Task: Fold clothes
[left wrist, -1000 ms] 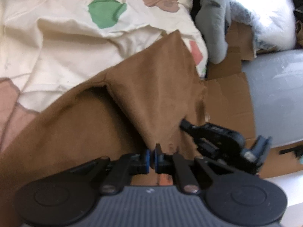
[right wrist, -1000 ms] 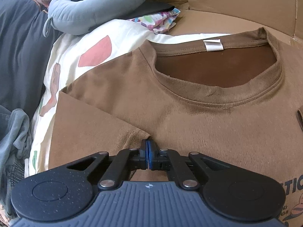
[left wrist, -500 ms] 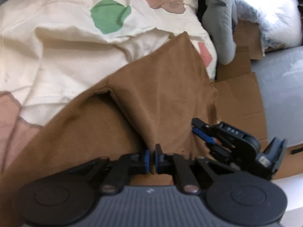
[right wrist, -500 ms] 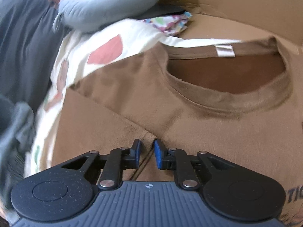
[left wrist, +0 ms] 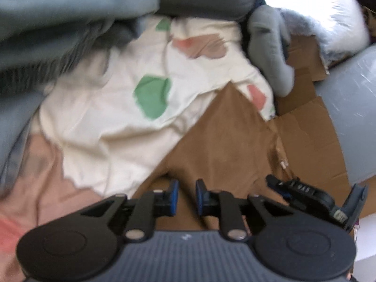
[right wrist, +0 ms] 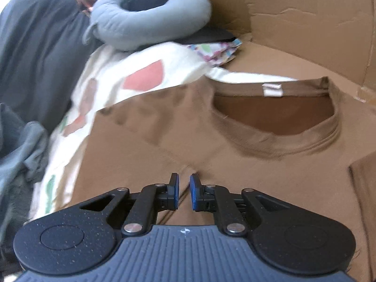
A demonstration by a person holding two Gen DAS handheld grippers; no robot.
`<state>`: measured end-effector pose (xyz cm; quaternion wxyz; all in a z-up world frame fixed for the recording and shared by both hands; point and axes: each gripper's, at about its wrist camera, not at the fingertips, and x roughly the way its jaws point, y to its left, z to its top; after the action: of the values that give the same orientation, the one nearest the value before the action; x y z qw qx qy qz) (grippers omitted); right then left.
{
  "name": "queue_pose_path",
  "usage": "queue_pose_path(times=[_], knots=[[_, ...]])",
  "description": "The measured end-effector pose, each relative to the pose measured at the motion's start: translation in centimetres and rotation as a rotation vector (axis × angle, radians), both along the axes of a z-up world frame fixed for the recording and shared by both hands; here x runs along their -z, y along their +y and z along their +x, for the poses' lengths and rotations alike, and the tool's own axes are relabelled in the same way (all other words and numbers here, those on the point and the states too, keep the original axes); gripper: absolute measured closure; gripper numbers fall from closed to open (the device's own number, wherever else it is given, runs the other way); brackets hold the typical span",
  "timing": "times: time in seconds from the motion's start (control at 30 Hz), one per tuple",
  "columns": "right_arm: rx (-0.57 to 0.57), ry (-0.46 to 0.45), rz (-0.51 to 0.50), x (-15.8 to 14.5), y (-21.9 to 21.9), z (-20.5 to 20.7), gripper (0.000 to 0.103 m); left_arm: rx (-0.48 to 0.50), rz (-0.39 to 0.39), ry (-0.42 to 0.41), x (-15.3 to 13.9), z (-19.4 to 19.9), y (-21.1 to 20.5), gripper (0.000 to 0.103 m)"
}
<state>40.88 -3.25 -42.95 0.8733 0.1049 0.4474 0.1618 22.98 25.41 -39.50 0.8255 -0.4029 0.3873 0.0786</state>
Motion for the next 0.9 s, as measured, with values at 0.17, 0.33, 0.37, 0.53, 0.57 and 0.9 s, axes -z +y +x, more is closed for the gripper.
queue_pose_path(times=[0.17,0.33,0.37,0.53,0.57,0.9], knots=[[-0.059,-0.010,0.050,-0.4,1.6,-1.6,0.092,0.069,0.009,-0.035,-0.2,3.0,-1.0,0.089],[-0.141,0.000,0.058,0.0,3.9,-2.7,0.092,0.122,0.061,-0.010,1.3,5.5,-2.4,0.089],[-0.154,0.002,0.055,0.2,4.2,-2.9,0.092,0.130,0.073,-0.009,1.6,5.8,-2.5,0.089],[-0.187,0.016,0.021,1.0,5.1,-3.4,0.092,0.118,0.149,0.025,2.7,6.5,-1.9,0.089],[-0.188,0.021,0.011,1.1,5.1,-3.4,0.091,0.113,0.158,0.030,2.9,6.4,-1.7,0.090],[-0.321,0.017,-0.073,0.6,7.1,-5.8,0.090,0.149,0.173,0.047,2.9,2.5,-1.4,0.089]])
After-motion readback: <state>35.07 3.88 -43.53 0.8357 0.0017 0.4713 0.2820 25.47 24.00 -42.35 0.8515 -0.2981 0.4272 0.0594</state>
